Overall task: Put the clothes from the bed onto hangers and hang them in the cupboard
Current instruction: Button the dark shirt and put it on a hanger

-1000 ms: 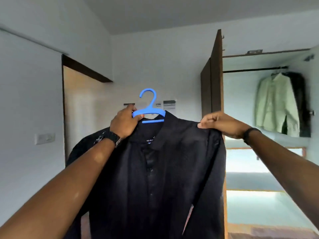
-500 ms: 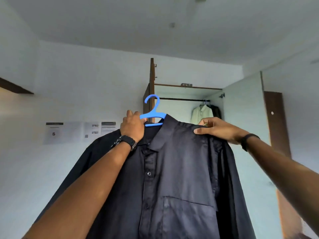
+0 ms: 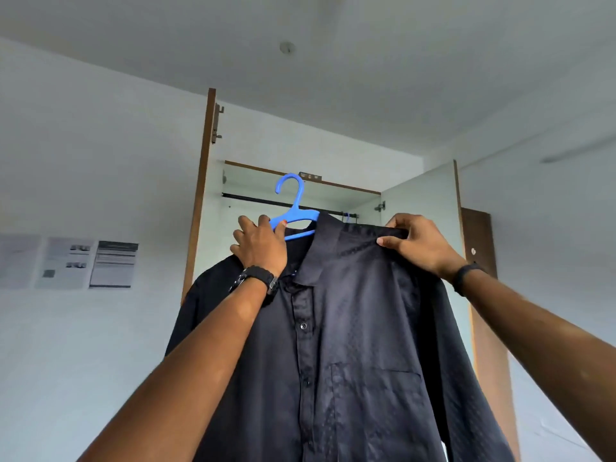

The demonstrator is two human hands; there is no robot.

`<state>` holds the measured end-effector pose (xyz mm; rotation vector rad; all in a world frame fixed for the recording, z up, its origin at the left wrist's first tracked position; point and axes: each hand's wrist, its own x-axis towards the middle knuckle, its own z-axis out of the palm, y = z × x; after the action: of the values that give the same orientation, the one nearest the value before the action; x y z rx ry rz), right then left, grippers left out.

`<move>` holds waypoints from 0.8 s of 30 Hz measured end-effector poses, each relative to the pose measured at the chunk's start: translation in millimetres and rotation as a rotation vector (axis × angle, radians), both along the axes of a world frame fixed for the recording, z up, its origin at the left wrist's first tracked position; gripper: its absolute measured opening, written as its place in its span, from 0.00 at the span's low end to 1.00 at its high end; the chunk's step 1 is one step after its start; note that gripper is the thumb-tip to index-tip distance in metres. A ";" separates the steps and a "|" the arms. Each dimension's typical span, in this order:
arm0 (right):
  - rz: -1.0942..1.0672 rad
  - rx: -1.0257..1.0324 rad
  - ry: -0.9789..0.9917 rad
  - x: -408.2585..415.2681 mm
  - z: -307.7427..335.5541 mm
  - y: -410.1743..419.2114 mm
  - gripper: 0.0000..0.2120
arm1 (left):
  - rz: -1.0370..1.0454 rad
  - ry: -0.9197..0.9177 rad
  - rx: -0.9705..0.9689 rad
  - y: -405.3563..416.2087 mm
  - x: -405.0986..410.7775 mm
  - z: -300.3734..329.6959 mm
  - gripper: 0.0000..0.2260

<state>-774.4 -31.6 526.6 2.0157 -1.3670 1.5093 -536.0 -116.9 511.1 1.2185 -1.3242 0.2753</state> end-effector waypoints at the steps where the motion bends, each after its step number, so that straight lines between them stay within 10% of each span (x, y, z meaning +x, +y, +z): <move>1: -0.036 -0.014 0.003 -9.1 0.5 -17.2 0.06 | -0.051 0.029 -0.001 -18.6 -12.5 -2.2 0.17; 13: -0.238 -0.156 -0.078 -92.4 37.9 -255.8 0.06 | -0.715 -0.035 -0.022 -285.3 -158.3 -3.0 0.28; 24: -0.224 -0.203 -0.142 -178.2 39.5 -492.6 0.09 | -0.412 -0.166 -0.246 -505.2 -241.0 -6.8 0.14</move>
<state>-952.6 -524.2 566.0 1.6045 -1.3775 1.6394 -777.1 -622.1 504.3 0.7089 -1.5988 0.2372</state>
